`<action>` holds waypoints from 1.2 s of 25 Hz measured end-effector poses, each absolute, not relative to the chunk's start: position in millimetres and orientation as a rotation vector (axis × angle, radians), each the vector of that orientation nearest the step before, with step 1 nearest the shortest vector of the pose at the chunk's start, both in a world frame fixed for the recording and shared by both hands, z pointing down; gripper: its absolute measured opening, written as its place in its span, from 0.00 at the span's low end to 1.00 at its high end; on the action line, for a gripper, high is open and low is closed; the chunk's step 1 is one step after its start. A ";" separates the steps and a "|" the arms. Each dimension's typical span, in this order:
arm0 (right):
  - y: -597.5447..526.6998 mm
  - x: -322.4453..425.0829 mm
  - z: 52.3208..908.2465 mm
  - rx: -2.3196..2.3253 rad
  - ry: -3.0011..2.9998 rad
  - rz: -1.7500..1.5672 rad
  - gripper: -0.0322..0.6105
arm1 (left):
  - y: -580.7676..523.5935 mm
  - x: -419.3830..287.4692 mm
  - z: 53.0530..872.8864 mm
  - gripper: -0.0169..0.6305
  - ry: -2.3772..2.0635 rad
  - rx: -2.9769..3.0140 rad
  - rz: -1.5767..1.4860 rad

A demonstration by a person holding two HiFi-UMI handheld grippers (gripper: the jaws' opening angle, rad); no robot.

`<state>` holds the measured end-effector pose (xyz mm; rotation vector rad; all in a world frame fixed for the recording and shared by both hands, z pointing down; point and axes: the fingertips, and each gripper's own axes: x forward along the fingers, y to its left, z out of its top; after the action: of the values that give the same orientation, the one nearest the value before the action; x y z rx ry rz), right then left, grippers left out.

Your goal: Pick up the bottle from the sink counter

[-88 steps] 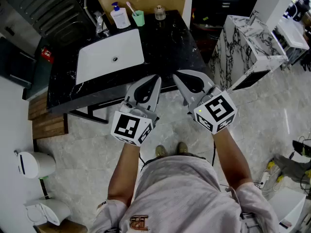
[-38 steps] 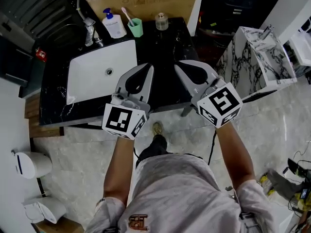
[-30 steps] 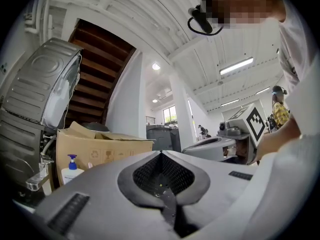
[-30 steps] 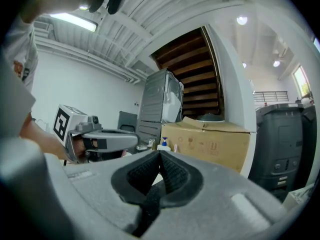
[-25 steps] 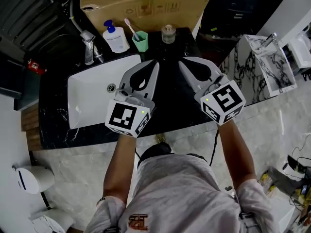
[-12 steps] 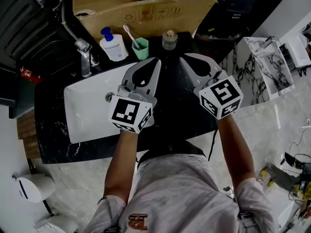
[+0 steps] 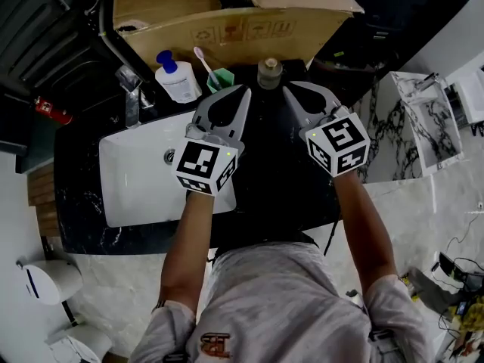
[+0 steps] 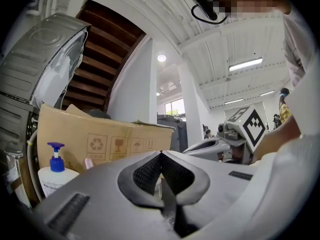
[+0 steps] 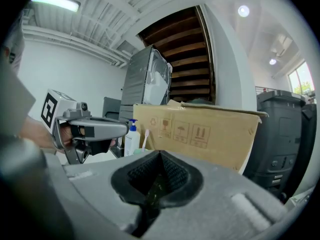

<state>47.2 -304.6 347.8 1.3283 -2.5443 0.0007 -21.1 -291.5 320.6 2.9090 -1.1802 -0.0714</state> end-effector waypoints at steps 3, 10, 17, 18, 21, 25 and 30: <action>-320.7 50.2 358.4 1.321 -2.525 0.007 0.05 | -304.5 -18.9 328.8 0.03 -1.190 2.891 -0.053; -351.3 52.1 388.8 1.297 -2.480 0.091 0.24 | -325.1 -16.8 345.6 0.03 -1.187 2.861 -0.021; -375.6 54.2 417.3 1.300 -2.421 0.152 0.45 | -337.2 -8.9 357.1 0.03 -1.164 2.850 -0.017; -379.2 55.1 421.5 1.299 -2.411 0.161 0.47 | -338.0 -7.1 358.9 0.03 -1.158 2.849 -0.015; -389.8 56.7 435.1 1.284 -2.389 0.202 0.53 | -338.5 -2.0 364.7 0.03 -1.142 2.850 -0.005; -403.5 54.5 450.2 1.250 -2.381 0.254 0.57 | -341.3 1.0 371.6 0.03 -1.139 2.842 0.000; -418.1 50.2 468.4 1.211 -2.367 0.313 0.61 | -347.1 -1.0 380.4 0.03 -1.153 2.820 0.020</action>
<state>50.2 -418.1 468.4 1.2106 -2.3665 0.3129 -1.0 -347.1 380.4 2.8199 -1.1528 0.0197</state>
